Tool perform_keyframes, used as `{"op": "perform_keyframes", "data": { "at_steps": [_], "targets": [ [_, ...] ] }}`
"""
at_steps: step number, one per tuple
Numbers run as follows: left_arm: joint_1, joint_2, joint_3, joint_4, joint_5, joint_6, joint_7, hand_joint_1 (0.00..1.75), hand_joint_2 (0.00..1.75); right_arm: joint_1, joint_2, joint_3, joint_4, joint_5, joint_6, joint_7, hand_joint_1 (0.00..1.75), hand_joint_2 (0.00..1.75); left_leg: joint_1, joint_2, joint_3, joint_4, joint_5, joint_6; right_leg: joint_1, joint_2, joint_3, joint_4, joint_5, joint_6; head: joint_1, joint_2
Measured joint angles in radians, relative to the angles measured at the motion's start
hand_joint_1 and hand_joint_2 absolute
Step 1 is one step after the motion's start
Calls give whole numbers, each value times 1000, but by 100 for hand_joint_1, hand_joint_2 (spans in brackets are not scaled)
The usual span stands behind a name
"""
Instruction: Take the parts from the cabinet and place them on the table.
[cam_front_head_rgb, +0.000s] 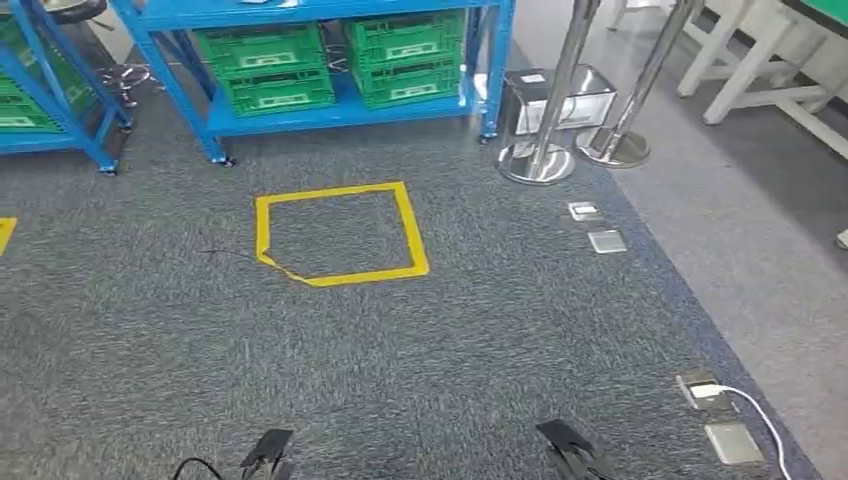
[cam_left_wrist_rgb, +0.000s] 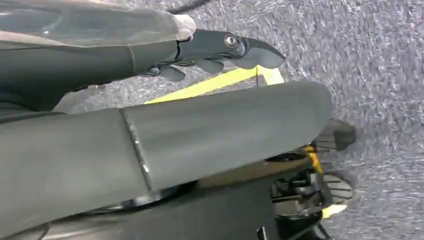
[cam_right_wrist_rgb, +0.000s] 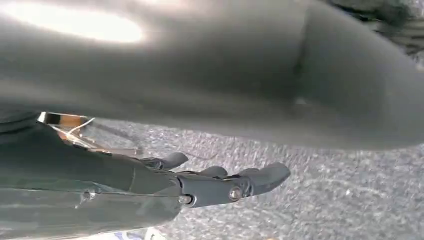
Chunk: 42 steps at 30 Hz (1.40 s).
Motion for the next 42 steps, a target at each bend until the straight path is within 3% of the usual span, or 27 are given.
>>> {"op": "perform_keyframes", "data": {
  "at_steps": [1, 2, 3, 5, 6, 7, 8, 9, 12, 14, 16, 18, 21, 23, 25, 27, 29, 31, 32, 33, 34, 36, 37, 38, 39, 41, 42],
  "targets": [
    [1, 0, 0, 0, 0, 0, 0, 0, 0, 2, 0, 0, 0, 0, 0, 0, 0, 0, 1, -4, 2, 1, -2, -2, -4, 0, -31, 54, -17, 4, -1, 0],
    [1, -1, 0, 0, 0, 0, 0, 0, 0, 5, 0, 1, 0, 0, 0, 0, 0, 0, 5, -8, 6, 2, -4, -7, -8, 0, -39, 57, -4, 9, 0, 0],
    [2, -3, 0, 0, 0, -1, 0, 0, 0, 6, 0, 1, 0, 0, 0, 0, 0, 0, 10, -13, 14, 4, -9, -14, -14, 0, -19, 6, 34, 17, 0, 0],
    [2, -3, 0, 0, 0, -3, 2, 0, 0, 6, 0, 2, 0, 0, -1, 0, 0, 0, 25, -22, 28, 16, -23, -33, -25, 0, 64, -178, 147, 34, 1, 0],
    [2, 0, 0, 0, 0, -4, 2, 0, 0, 5, 0, 2, 0, 0, -1, 0, 0, 0, 28, -25, 31, 20, -33, -45, -26, 13, 90, -228, 145, 49, 3, 0],
    [-1, 3, 0, 0, 0, -4, 2, 0, 0, 5, 2, 3, 0, 0, -1, 0, 0, 0, 27, -27, 30, 27, -33, -51, -20, 19, 71, -237, 109, 32, 15, 0],
    [-2, 0, 0, 0, 0, -5, 3, 0, 0, 3, 2, 4, 0, 0, -1, 0, 0, 0, 21, -28, 19, 28, -34, -58, -18, 19, 75, -227, 116, 1, 16, 0],
    [-2, 0, 0, 0, -1, -6, 5, 0, 0, 7, 2, 5, 0, 0, -1, 0, 0, 0, 21, -29, 21, 30, -37, -61, -19, 19, 76, -224, 123, -10, 1, 0],
    [1, 2, 0, 0, -1, -7, 6, 0, 0, 13, 2, 5, 1, 0, -2, 0, 0, 0, 25, -18, 16, 62, -40, -71, -18, 16, 101, -230, 118, -30, -7, 0],
    [-6, 1, 0, 0, -1, -7, 6, 0, 0, 10, 2, 5, 1, -3, -3, -2, 0, 0, 23, -7, -80, 227, -89, -79, -13, 14, 111, -234, 112, -38, -26, 0],
    [-5, 1, 0, 0, -1, -7, 6, 0, 0, 11, 2, 6, 1, -3, -2, -3, 0, 0, 21, -7, -184, 374, -148, -75, -5, 11, 121, -234, 98, -47, -31, 0],
    [1, 1, 0, 0, -1, -7, 6, 0, 0, 13, 2, 6, 1, -3, -2, -3, 0, 0, 14, -7, -208, 355, -113, -60, 5, 13, 141, -235, 84, -52, -36, 0],
    [0, 4, 0, 0, -1, -7, 8, 0, 0, 12, 2, 6, 1, -3, -3, -3, 0, 0, -16, -5, -124, 90, 64, -5, 13, 13, 172, -241, 57, -56, -51, 0],
    [-1, 8, 0, 0, -1, -7, 7, 0, 0, 9, 4, 6, 0, -3, -4, -3, 0, 0, -24, -7, -116, 74, 1, 4, 12, 15, 174, -249, 45, -45, -39, 0],
    [1, 8, 0, 0, -1, -7, 8, 0, 0, 12, 4, 6, 0, -3, -2, -3, 0, 0, -25, -10, -97, 38, 28, 7, 12, 11, 201, -245, 58, -35, -49, 0],
    [5, 6, 0, 0, -1, -7, 8, 0, 0, 11, 4, 6, 0, -3, -3, -3, 0, 0, -13, -8, -48, 16, 32, 3, 10, 10, 216, -253, 41, -23, -50, 0],
    [-1, 8, 0, 0, -1, -7, 8, 0, 0, 4, 4, 6, 0, -3, -3, -3, 0, 0, -13, -8, -26, 11, 20, 7, 10, 10, 156, -127, 14, -18, -41, 0],
    [-2, 5, 0, 0, -1, -7, 8, 0, 0, 5, 4, 7, 0, -3, -2, -3, 0, 0, -13, -10, -11, 12, 2, 7, 6, 9, 55, 13, -56, -7, -34, 0],
    [1, 3, 0, 0, -1, -7, 8, 0, 0, 7, 4, 7, 0, -3, -2, -3, 0, 0, -13, -12, -1, 13, -7, 5, 4, 9, 26, 34, -76, -2, -31, 0],
    [3, 2, 0, 0, -1, -7, 8, 0, 0, 11, 4, 7, 0, -3, -2, -3, 0, 0, -12, -14, 11, 15, -18, 2, 2, 8, 17, 14, -65, 2, -25, 0],
    [5, 2, 0, 0, -1, -7, 8, 0, 0, 11, 3, 7, 0, -3, -2, -3, 0, 0, -10, -16, 27, 17, -30, -1, 1, 8, 25, -44, -26, 2, -22, 0],
    [5, 2, 0, 0, -1, -7, 8, 0, 0, 10, 2, 7, 0, -3, -3, -3, 0, 0, -7, -16, 57, 22, -56, -10, -3, 7, 62, -215, 123, 4, -15, 0],
    [7, 3, 0, 0, -1, -7, 8, 0, 0, 11, 2, 7, 1, -3, -2, -3, 0, 0, -8, -15, 66, 18, -64, -15, 2, 3, 57, -203, 147, -2, -15, 0],
    [2, 3, 0, 0, -1, -7, 8, 0, 0, 8, 2, 7, 2, -3, -2, -3, 0, 0, -7, -16, 62, 21, -66, -19, 7, 3, 51, -231, 129, -8, -15, 0],
    [0, 3, 0, 0, -1, -7, 8, 0, 0, 9, 2, 8, 1, -3, -2, -3, 0, 0, -7, -15, 53, 21, -66, -24, 9, 5, 62, -221, 144, -26, -7, 0],
    [1, 2, 0, 0, -1, -10, 8, 0, 0, 13, 2, 8, 2, -3, -1, -2, 0, 0, -10, -14, 60, 19, -68, -34, 10, 6, 63, -228, 138, -37, -10, 0],
    [0, 4, 0, 0, -1, -10, 8, 0, 0, 14, 2, 8, 2, -3, -1, -2, 0, 0, -9, -12, 55, 33, -73, -38, -1, 7, 81, -240, 137, -41, -8, 0]
  ]
}}
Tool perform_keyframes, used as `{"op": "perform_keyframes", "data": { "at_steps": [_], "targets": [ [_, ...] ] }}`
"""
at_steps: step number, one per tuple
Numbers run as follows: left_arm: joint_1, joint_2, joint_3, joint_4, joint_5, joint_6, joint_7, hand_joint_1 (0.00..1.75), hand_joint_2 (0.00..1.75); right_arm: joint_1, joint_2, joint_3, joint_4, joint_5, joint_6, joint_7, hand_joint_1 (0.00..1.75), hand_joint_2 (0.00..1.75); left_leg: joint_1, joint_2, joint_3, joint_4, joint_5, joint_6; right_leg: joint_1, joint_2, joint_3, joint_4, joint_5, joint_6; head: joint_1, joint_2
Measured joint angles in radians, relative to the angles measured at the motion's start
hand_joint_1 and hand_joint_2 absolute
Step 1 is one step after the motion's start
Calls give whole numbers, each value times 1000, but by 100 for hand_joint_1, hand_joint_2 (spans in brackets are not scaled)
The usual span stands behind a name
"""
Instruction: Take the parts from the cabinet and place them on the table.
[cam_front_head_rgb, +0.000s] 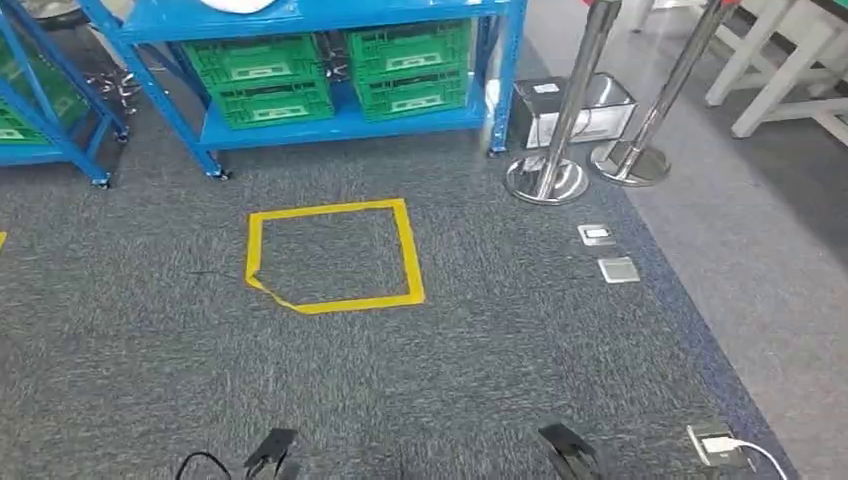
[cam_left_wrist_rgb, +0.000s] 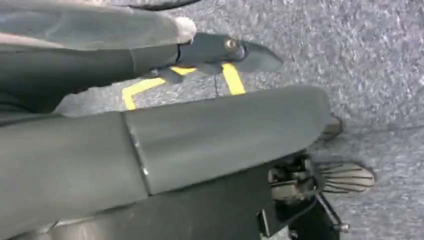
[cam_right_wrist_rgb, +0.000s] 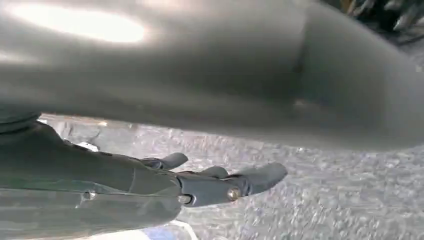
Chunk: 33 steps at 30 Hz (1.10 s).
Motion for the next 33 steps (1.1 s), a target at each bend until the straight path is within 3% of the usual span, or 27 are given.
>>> {"op": "perform_keyframes", "data": {
  "at_steps": [1, 2, 4, 5, 6, 7, 9, 10, 11, 12, 13, 15, 16, 17, 19, 20, 21, 22, 24, 25, 26, 29, 30, 31, 32, 33],
  "targets": [
    [0, -2, 0, 0, 0, 0, 0, 0, 0, -1, -2, 0, 0, 0, 0, 0, 0, 0, 1, 3, -24, 50, -1, -7, 0, 1, 10, -4, 0, -1, -1, 0],
    [-2, -2, 0, 0, 0, 0, 0, 0, 0, -4, -2, 0, 0, 0, -3, 0, 0, 0, 4, 4, -68, 128, -18, -14, -2, -2, 16, -9, -4, -5, -11, 0],
    [-3, -2, 0, 0, 0, 0, 0, 0, 0, -6, -2, 1, 0, 0, -1, -1, 0, 0, 8, 5, -179, 294, -83, -23, -3, -2, 28, -10, -16, -7, -14, 0],
    [-1, -2, 0, 0, 0, 0, 0, 0, 0, -5, -2, 1, 0, 0, -1, -1, 0, 0, 10, 5, -218, 336, -96, -24, -3, -2, 35, -10, -22, -8, -18, 0],
    [1, -2, 0, 0, 0, 0, 0, 0, 0, -4, -2, 2, 0, 0, -1, 0, 0, 0, 11, 5, -236, 337, -86, -23, -4, -1, 42, -10, -28, -8, -19, 0],
    [2, -2, 0, 0, 0, 0, 0, 0, 0, -3, -2, 3, 0, 0, -1, 0, 0, 0, 12, 5, -236, 302, -49, -22, -5, 0, 52, -10, -35, -7, -22, 0],
    [1, 0, 0, 0, 0, 0, 0, 0, 0, -4, -2, 5, 0, 0, -2, -1, 0, 0, 12, 6, -176, 105, 95, -18, -6, 3, 80, -11, -53, -2, -27, 0],
    [1, 0, 0, 0, 0, 0, 0, 0, 0, -4, -2, 5, 0, 0, -2, -1, 0, 0, 12, 8, -156, 35, 139, -14, -6, 2, 78, -13, -60, 2, -33, 0],
    [1, 0, 0, 0, 0, 0, -1, 0, 0, -5, -2, 6, 0, 0, -2, -2, 0, 0, 7, 8, -156, 29, 97, -14, -1, 5, 88, -8, -66, 8, -36, 0],
    [-1, 0, 0, 0, 0, -2, -1, 0, 0, -6, -2, 6, 0, 0, -2, -1, 0, 0, 6, 8, -153, 32, 76, -9, 1, 5, 81, -11, -74, 15, -40, 0],
    [1, 0, 0, 0, 0, -2, -2, 0, 0, -5, -2, 6, 0, 0, -2, -1, 0, 0, 5, 6, -151, 29, 105, -6, 1, 5, 86, -14, -80, 19, -35, 0],
    [3, -1, 0, 0, 0, -1, -2, 0, 0, -6, -2, 7, 0, -2, -3, -1, 0, 0, 12, 6, -140, 20, 103, 2, 1, 6, 99, -19, -89, 30, -30, 0],
    [2, -1, 0, 0, 0, -1, -2, 0, 0, -6, -2, 7, 0, -2, -3, -1, 0, 0, 13, 6, -131, 15, 101, 7, -2, 1, 96, 6, -103, 34, -27, 0],
    [1, 0, 0, 0, 0, -1, -3, 0, 0, -9, -2, 7, 0, -2, -4, -2, 0, 0, 12, 7, -125, 13, 96, 14, 0, 0, 64, 69, -136, 36, -18, 0],
    [-1, 0, 0, 0, 1, -1, -3, 0, 0, -9, -2, 7, 0, -1, -4, -1, 0, 0, 9, 7, -115, 13, 87, 24, 1, 0, -39, 252, -209, 39, -6, 0],
    [0, 0, 0, 0, 2, -1, -3, 0, 0, -8, -2, 8, 0, -1, -3, -1, 0, 0, 6, 6, -110, 13, 82, 27, 1, 0, -81, 316, -222, 39, -2, 0],
    [3, -1, 0, 0, 2, -1, -3, 0, 0, -6, -2, 9, 0, -1, -1, -1, 0, 0, 4, 3, -103, 13, 76, 28, 2, 0, -104, 334, -207, 38, 0, 0],
    [5, -1, 0, 0, 2, -1, -3, 0, 0, -6, -2, 9, 0, -1, -1, 0, 0, 0, 2, 0, -93, 13, 70, 28, 3, 0, -99, 298, -164, 34, 2, 0],
    [6, -1, 0, 0, 2, 0, -3, 0, 0, -8, -2, 9, 0, -1, -1, 0, 0, 0, -3, -4, -69, 13, 57, 28, 10, 1, -39, 126, -44, 18, 6, 0],
    [6, -2, 0, 0, 2, 0, -3, 0, 0, -8, -3, 9, 0, -1, -1, -1, 0, 0, -2, -4, -64, 10, 50, 26, 16, 1, -10, 37, 3, 5, 11, 0],
    [6, -6, 0, 0, 1, 0, -3, 0, 0, -8, -9, 9, 1, -2, -2, -1, 0, 0, -9, -5, -60, 15, 45, 20, 20, 0, -1, 20, -11, -2, 5, 0],
    [5, -6, 0, 0, 0, 0, -3, 0, 0, -7, -9, 10, 1, -8, -2, -2, 0, 0, -3, -6, -59, 4, 46, 9, 24, 0, 2, 6, -9, -4, 10, 0],
    [5, -3, 0, 0, 0, 0, -3, 0, 0, -7, -8, 10, 0, -10, -2, -3, 0, 0, -14, -6, -54, 2, 44, 3, 9, 1, 10, -8, -5, -9, 9, 0],
    [6, -4, 0, 0, 0, 0, -3, 0, 0, -8, -7, 11, 0, -11, -2, -3, 0, 0, -10, -5, -54, 13, 35, -2, 3, -1, 22, -20, -1, -10, 13, 0],
    [5, -4, 0, 0, 0, 0, -3, 0, 0, -8, -8, 10, 0, -12, -3, -5, 0, 0, -9, -1, -74, 57, 8, -10, 1, -2, 28, -26, 0, -14, 3, 0],
    [4, -4, 0, 0, 0, 0, -3, 0, 0, -10, -8, 10, 0, -12, -5, -7, 0, 0, -2, 0, -114, 135, -29, -17, 1, -4, 31, -28, -1, -14, -3, 0]
  ]
}}
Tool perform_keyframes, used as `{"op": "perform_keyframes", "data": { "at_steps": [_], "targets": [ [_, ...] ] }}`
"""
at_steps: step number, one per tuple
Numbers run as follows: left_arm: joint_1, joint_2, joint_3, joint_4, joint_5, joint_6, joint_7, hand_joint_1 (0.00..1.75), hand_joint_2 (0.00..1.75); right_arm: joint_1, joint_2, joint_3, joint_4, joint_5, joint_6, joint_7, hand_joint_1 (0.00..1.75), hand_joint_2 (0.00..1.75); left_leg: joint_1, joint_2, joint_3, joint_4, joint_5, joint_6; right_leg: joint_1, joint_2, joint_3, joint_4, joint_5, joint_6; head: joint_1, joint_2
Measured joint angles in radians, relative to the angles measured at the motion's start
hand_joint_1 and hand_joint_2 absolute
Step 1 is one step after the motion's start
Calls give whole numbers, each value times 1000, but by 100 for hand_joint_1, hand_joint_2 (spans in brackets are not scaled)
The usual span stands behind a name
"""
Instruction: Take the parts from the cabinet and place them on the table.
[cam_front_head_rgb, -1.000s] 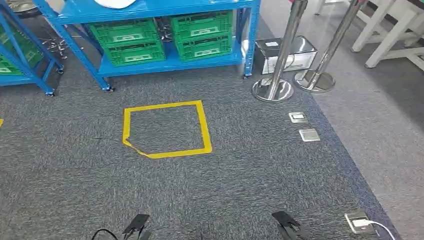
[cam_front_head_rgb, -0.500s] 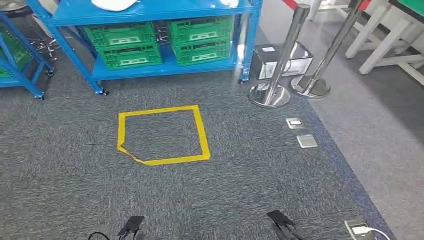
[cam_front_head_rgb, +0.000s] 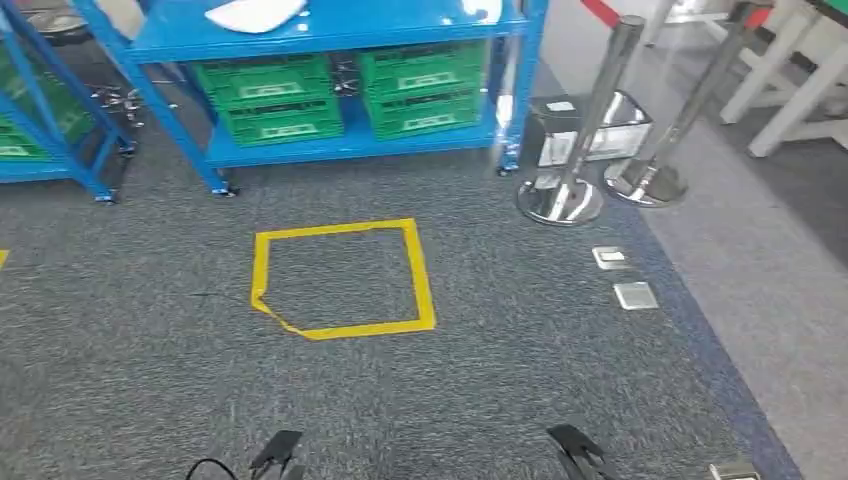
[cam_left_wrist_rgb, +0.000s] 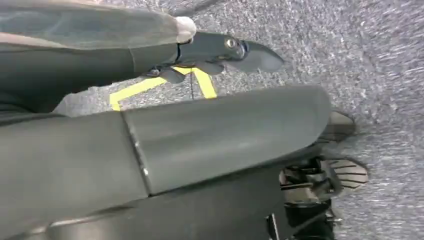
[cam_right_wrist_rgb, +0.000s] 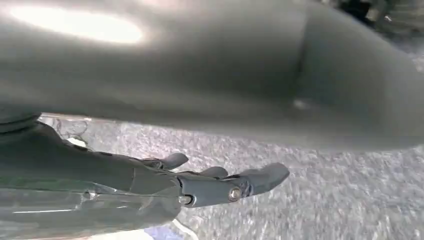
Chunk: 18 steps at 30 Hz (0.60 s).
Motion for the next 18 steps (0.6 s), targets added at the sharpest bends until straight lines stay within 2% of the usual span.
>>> {"op": "perform_keyframes", "data": {
  "at_steps": [1, 2, 3, 4, 5, 7, 8, 9, 10, 11, 13, 14, 16, 17, 18],
  "targets": [
    [0, 0, 0, 0, 0, 0, 0, 0, 0, 0, 0, 0, 0, -2, 1, -3, 0, 0, 7, 0, -51, 94, -38, -7, 0, -1, 1, 0, -2, -2, -2, 0],
    [1, 1, 0, 0, 0, 0, 0, 0, 0, 1, 0, 0, 0, -2, 1, -5, 0, 0, 12, 1, -96, 171, -63, -13, -1, -1, 2, 0, -4, -2, -4, 0],
    [4, 1, 0, 0, 0, 0, 0, 0, 0, 2, 0, 1, 0, -4, 2, -7, 0, 0, 17, 2, -126, 212, -60, -19, -4, -1, 5, 0, -7, 0, -5, 0],
    [6, 1, 0, 0, 0, 0, 0, 0, 0, 3, 0, 1, 0, -5, 1, -10, 0, 0, 20, 3, -124, 190, -31, -23, -7, 0, 9, 0, -11, 3, -6, 0],
    [6, 2, 0, 0, 0, 0, 0, 0, 0, 3, 0, 1, 0, -5, 1, -14, 0, 0, 24, 3, -99, 124, 15, -27, -11, 2, 15, 0, -15, 6, -10, 0],
    [4, 3, 0, 0, 0, 0, -2, 0, 0, 2, 0, 1, 0, -6, -1, -18, 0, 0, 32, 7, -7, -79, 120, -33, -16, 4, 31, 0, -26, 19, -17, 0],
    [3, 2, 0, 0, 0, 0, -2, 0, 0, 1, 0, 1, 0, -6, -2, -18, 0, 0, 31, 9, 17, -137, 125, -32, -9, 5, 32, 3, -34, 28, -27, 0],
    [2, 2, 0, 0, 1, 0, -2, 0, 0, 1, 0, 1, 0, -6, -2, -18, 0, 0, 30, 2, 18, -135, 123, -19, -8, 6, 34, 1, -37, 33, -29, 0],
    [2, 2, 0, 0, 1, 0, -3, 0, 0, 1, 0, 1, 0, -6, -2, -18, 0, 0, 28, 2, 17, -135, 119, -12, -7, 6, 36, -2, -39, 39, -18, 0],
    [3, 2, 0, 0, 2, 0, -3, 0, 0, 1, 0, 1, 0, -6, -2, -18, 0, 0, 23, 2, 17, -133, 116, -5, -10, 6, 39, -6, -39, 44, -14, 0],
    [3, 3, 0, 0, 2, 0, -3, 0, 0, 1, 0, 1, 0, -7, -3, -18, 0, 0, 31, 3, 28, -147, 120, 14, -16, 4, 44, 0, -48, 58, -12, 0],
    [3, 3, 0, 0, 2, 0, -3, 0, 0, 1, 0, 1, 0, -7, -3, -18, 0, 0, 31, 3, 33, -150, 116, 22, -13, 3, 26, 45, -75, 58, -3, 0],
    [2, 3, 0, 0, 2, 0, -3, 0, 0, 1, 0, 1, 0, -7, -3, -18, 0, 0, 27, 5, 39, -149, 111, 32, -13, 4, -58, 211, -155, 59, 11, 0],
    [3, 2, 0, 0, 2, 0, -3, 0, 0, 3, 0, 1, 0, -7, -3, -18, 0, 0, 24, 5, 41, -149, 108, 36, -13, 3, -104, 293, -183, 60, 14, 0],
    [3, 1, 0, 0, 2, 0, -3, 0, 0, 5, 0, 2, 0, -8, -3, -17, 0, 0, 21, 4, 44, -149, 105, 37, -13, 3, -137, 343, -186, 60, 14, 0]
  ]
}}
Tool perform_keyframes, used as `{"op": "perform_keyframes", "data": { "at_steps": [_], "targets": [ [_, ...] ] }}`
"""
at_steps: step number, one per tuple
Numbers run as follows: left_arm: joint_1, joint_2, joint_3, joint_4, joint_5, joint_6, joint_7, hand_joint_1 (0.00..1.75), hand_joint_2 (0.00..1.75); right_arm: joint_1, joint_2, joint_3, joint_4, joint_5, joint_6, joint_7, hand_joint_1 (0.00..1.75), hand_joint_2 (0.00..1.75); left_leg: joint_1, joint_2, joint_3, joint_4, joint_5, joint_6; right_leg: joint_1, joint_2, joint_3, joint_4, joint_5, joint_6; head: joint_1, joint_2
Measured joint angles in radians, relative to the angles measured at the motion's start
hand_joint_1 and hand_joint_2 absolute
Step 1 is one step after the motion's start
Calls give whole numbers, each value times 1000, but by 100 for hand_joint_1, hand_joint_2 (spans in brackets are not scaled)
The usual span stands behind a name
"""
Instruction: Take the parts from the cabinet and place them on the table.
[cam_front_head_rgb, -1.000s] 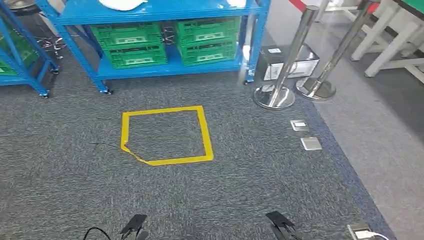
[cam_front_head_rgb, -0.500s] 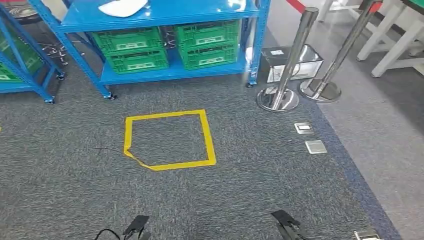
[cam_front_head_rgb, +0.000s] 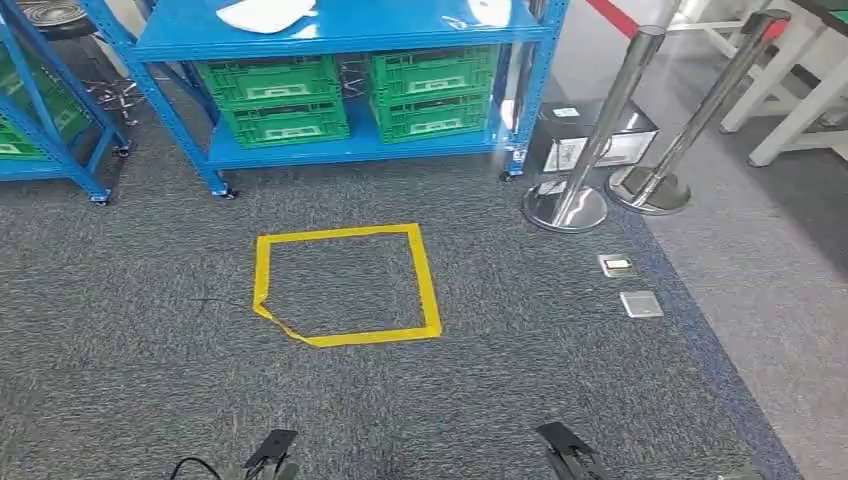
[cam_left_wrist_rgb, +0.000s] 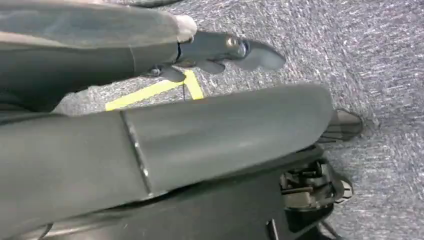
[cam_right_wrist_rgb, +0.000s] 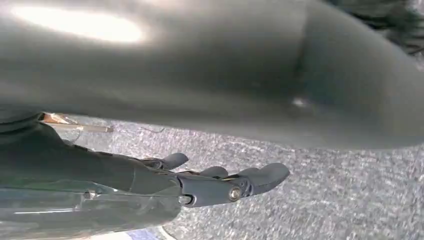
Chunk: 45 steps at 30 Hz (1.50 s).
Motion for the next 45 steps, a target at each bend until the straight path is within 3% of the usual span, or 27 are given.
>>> {"op": "perform_keyframes", "data": {
  "at_steps": [1, 2, 4, 5, 9, 11, 12, 14, 15, 16, 17, 18, 19, 20, 21, 22, 23, 24, 26, 29, 38, 39, 40, 41, 42, 43, 45],
  "targets": [
    [1, 0, 0, 0, 0, 0, 0, 0, 0, 2, 0, 0, 0, -1, 0, 0, 0, 0, -1, -2, 6, 0, -4, 0, 0, 0, -2, -12, 26, -2, 0, 0],
    [1, 0, 0, 0, 0, 0, 0, 0, 0, 2, 0, 0, 0, -3, -1, 1, 0, 0, -2, -5, 13, 0, -9, -1, 0, 0, 20, -74, 74, -5, 2, 0],
    [1, -1, 0, 0, 0, 0, 0, 0, 0, 1, -1, 0, 0, -10, -3, 1, 0, 0, -2, -9, 31, 1, -19, -7, 1, 0, 98, -261, 182, -14, 6, 0],
    [0, -1, 0, 0, 0, 0, 0, 0, 0, 0, -1, 0, 0, -10, -4, 1, 0, 0, -1, -9, 36, 1, -23, -11, 2, 1, 122, -316, 190, -18, 8, 0],
    [-1, -1, 0, 0, -2, -1, 0, 0, 0, 5, -1, 0, 0, -11, -6, 2, 0, 0, -1, -10, 29, -4, -23, -35, 19, 4, 114, -321, 187, -35, 6, 0],
    [-2, -1, 0, 0, -2, -1, 0, 0, 0, 4, -1, 1, 0, -12, -8, 1, 0, 0, 2, -8, 25, 12, -38, -47, 5, 2, 122, -336, 193, -47, 7, 0],
    [-3, -1, 0, 0, -3, -1, 0, 0, 0, 2, -1, 1, 0, -12, -10, 0, 0, 0, 0, -5, -5, 74, -72, -52, 6, 2, 124, -337, 193, -48, 0, 0],
    [-5, -1, 0, 0, -6, -3, 1, 0, 0, 0, -2, 0, 0, -14, -13, -1, 0, 0, 5, -2, -103, 266, -148, -57, 10, -3, 126, -337, 190, -55, -14, 0],
    [-4, -1, 0, 0, -6, -4, 1, 0, 0, 1, -2, 1, 0, -16, -13, -2, 0, 0, 5, -2, -143, 334, -165, -58, 11, -3, 129, -337, 188, -57, -15, 0],
    [-4, -2, 0, 0, -6, -6, 2, 0, 0, 1, -2, 1, 0, -17, -13, -2, 0, 0, 4, -2, -164, 358, -160, -57, 12, -2, 131, -337, 186, -59, -18, 0],
    [-4, -2, 0, 0, -6, -6, 2, 0, 0, 2, -2, 2, 0, -17, -12, -2, 0, 0, 4, -2, -159, 331, -131, -55, 13, -1, 135, -337, 184, -60, -20, 0],
    [-5, -1, 0, 0, -6, -6, 2, 0, 0, 2, -2, 2, 0, -17, -12, -3, 0, 0, 3, -2, -133, 265, -86, -50, 14, 1, 139, -337, 181, -59, -25, 0],
    [-6, -1, 0, 0, -6, -6, 2, 0, 0, 1, -2, 2, 0, -17, -12, -5, 0, 0, 2, -2, -96, 180, -38, -44, 15, 2, 144, -337, 178, -58, -27, 0],
    [-8, 0, 0, 0, -6, -6, 2, 0, 0, 0, -2, 2, 0, -17, -12, -5, 0, 0, -2, -1, -45, 70, 11, -31, 15, 3, 149, -338, 175, -55, -32, 0],
    [-11, 2, 0, 0, -6, -6, 2, 0, 0, -2, -2, 2, 0, -17, -12, -6, 0, 0, -12, -1, -23, 12, 18, -23, 24, 4, 149, -333, 169, -50, -35, 0],
    [-15, 1, 0, 0, -6, -6, 2, 0, 0, -4, -2, 2, 0, -18, -12, -6, 0, 0, -8, 2, -22, 12, 14, -26, 23, 6, 148, -335, 167, -46, -33, 0],
    [-14, 0, 0, 0, -6, -6, 1, 0, 0, -6, -2, 2, 0, -21, -12, -6, 0, 0, -4, 0, -20, 3, 19, -33, 28, 5, 145, -327, 159, -51, -29, 0],
    [-12, -2, 0, 0, -6, -6, 1, 0, 0, -7, -2, 2, 0, -24, -11, -6, 0, 0, -3, -1, -19, 6, 13, -48, 27, 5, 147, -328, 158, -72, -23, 0],
    [-10, 0, 0, 0, -5, -6, 1, 0, 0, -6, -2, 3, 0, -30, -11, -6, 0, 0, -8, -1, -19, 6, 14, -41, 24, 4, 149, -331, 160, -61, -17, 0],
    [-10, 0, 0, 0, -5, -6, 1, 0, 0, -7, -2, 3, 0, -32, -12, -7, 0, 0, -9, -2, -20, 6, 14, -39, 23, 4, 153, -338, 162, -53, -13, 0],
    [-9, 1, 0, 0, 0, -6, -3, 0, 0, -7, -2, 5, 0, -29, -11, 3, 0, 0, -9, -1, -19, 7, 11, -33, 22, 4, 155, -342, 162, -45, -8, 0],
    [-10, 3, 0, 0, 0, -6, -3, 0, 0, -7, -1, 5, 0, -29, -10, 4, 0, 0, -16, -1, -20, 14, 6, -20, 13, 3, 159, -354, 167, -32, -8, 0],
    [-10, 2, 0, 0, 1, -6, -4, 0, 0, -7, -1, 6, 0, -29, -10, 5, 0, 0, -15, -2, -12, -7, 12, -7, 15, 3, 165, -366, 171, -24, -9, 0],
    [-9, 0, 0, 0, 2, -6, -4, 0, 0, -8, -1, 8, 0, -29, -10, 5, 0, 0, -4, -2, 13, -47, 28, 0, 24, 3, 179, -380, 173, -20, -16, 0],
    [-9, 0, 0, 0, 2, -6, -4, 0, 0, -8, -2, 9, 0, -28, -10, 5, 0, 0, 0, 2, 33, -75, 38, -2, 21, 2, 175, -359, 161, -20, -13, 0],
    [-9, 0, 0, 0, 2, -6, -4, 0, 0, -11, -2, 10, 0, -28, -10, 5, 0, 0, 3, 3, 41, -85, 42, 0, 19, 2, 147, -301, 125, -20, -7, 0],
    [-9, 0, 0, 0, 3, -6, -4, 0, 0, -11, -2, 12, 0, -27, -10, 5, 0, 0, 6, 4, 44, -85, 40, -3, 10, 2, 61, -133, 53, -11, -1, 0]
  ]
}}
